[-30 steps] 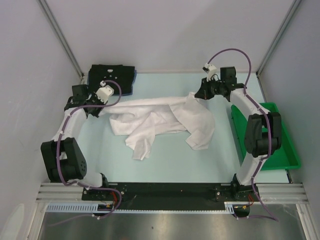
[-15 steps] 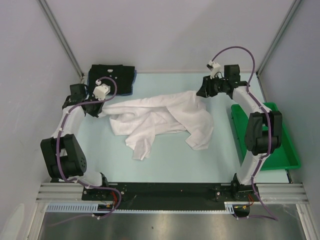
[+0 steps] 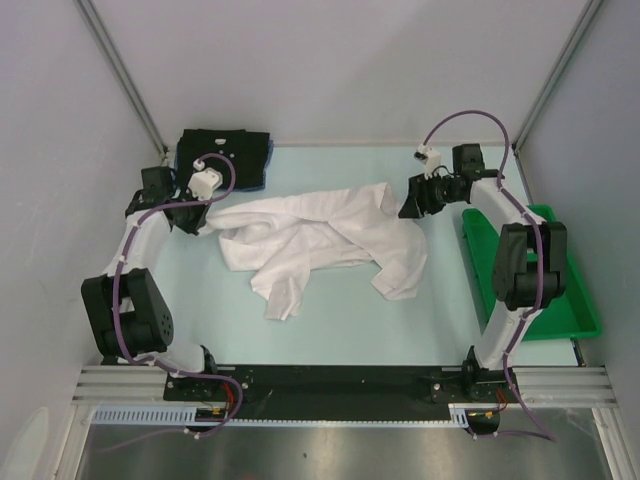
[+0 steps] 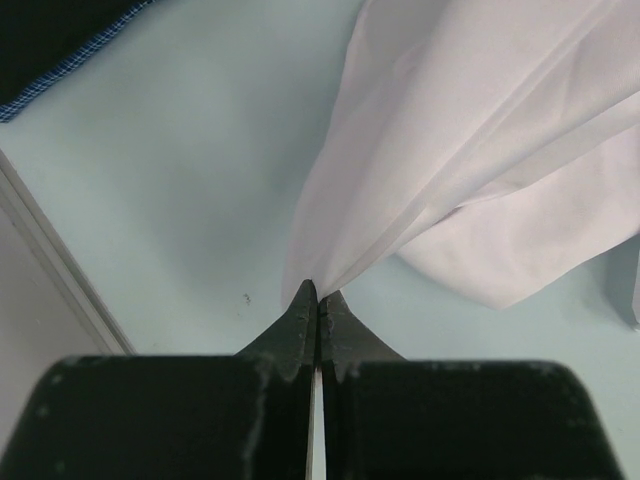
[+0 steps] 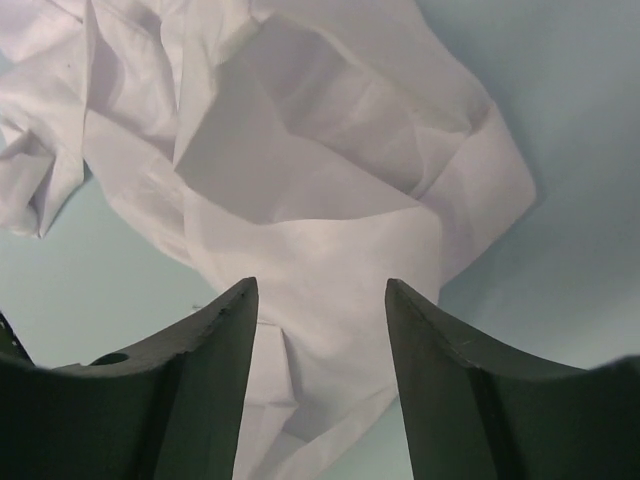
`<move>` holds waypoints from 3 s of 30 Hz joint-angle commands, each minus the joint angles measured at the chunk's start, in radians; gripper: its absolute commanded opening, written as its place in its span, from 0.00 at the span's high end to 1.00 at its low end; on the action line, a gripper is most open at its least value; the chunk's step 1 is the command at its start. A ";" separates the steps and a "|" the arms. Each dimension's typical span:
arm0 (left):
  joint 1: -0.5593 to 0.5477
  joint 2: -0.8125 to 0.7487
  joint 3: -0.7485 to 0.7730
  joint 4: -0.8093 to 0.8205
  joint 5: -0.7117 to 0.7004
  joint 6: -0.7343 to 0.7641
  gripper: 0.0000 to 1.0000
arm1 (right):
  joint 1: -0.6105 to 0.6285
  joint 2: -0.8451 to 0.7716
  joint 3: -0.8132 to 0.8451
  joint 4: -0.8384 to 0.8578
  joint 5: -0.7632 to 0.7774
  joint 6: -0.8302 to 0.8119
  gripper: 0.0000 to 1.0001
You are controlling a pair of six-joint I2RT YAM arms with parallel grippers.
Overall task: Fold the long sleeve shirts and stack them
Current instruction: Flatten the shirt out
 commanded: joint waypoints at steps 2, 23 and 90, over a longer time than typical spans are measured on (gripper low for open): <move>-0.004 0.015 0.048 -0.017 0.013 0.015 1.00 | 0.005 0.078 0.041 0.006 0.050 -0.102 0.39; -0.004 0.049 0.066 -0.032 -0.001 0.008 1.00 | 0.022 0.168 0.142 -0.119 -0.051 -0.146 1.00; -0.214 -0.326 0.677 0.214 0.036 -0.261 1.00 | -0.184 -0.517 0.571 0.859 0.541 0.366 1.00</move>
